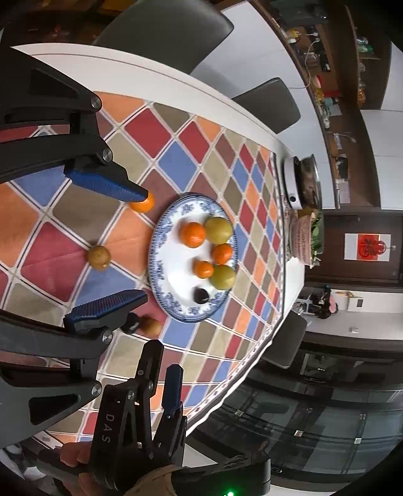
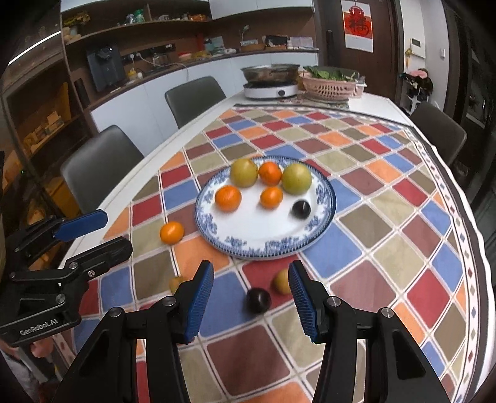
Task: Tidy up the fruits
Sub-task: 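Open both tools and lift them away from the plate toward the loose fruit, then grasp a brown kiwi with the left tool while the right tool grasps a dark plum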
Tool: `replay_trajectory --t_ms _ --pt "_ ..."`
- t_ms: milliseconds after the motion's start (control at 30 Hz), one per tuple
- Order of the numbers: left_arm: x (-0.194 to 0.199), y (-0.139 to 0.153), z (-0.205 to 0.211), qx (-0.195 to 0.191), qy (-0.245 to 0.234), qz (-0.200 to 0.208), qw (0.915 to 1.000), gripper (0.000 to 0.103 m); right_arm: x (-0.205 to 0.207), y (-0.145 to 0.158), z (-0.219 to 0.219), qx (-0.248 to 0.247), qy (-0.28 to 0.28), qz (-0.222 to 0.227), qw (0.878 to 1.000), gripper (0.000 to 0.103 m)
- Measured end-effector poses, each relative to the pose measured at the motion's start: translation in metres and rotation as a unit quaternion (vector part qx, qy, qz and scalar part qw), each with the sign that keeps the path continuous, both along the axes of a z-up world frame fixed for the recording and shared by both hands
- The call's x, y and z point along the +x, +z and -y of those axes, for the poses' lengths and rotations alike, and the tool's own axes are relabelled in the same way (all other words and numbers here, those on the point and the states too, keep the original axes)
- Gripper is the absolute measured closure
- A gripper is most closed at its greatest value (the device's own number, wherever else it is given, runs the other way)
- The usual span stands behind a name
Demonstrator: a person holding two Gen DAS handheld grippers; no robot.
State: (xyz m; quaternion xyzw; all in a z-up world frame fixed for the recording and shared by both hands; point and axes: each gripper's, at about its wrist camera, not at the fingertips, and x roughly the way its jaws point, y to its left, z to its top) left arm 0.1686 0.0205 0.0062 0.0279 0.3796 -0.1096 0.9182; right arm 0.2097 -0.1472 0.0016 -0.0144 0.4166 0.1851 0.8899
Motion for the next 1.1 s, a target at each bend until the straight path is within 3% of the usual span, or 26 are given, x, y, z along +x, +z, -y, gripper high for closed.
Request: replay_trajectory --t_ms 600,1000,1100 --pt "-0.007 -0.056 0.002 0.013 -0.020 -0.038 0.9990 0.045 -0.011 -0.045 -0.001 -0.025 0.009 -0.034 0.999 0.052" --pt "0.012 -0.082 0.008 0.004 -0.036 -0.069 0.9969 0.045 0.002 -0.069 0.001 -0.002 0.005 -0.072 0.997 0.053" --pt "0.017 -0.086 0.008 0.003 -0.035 -0.075 0.9966 0.046 0.006 -0.072 -0.001 -0.003 0.005 -0.074 0.997 0.058"
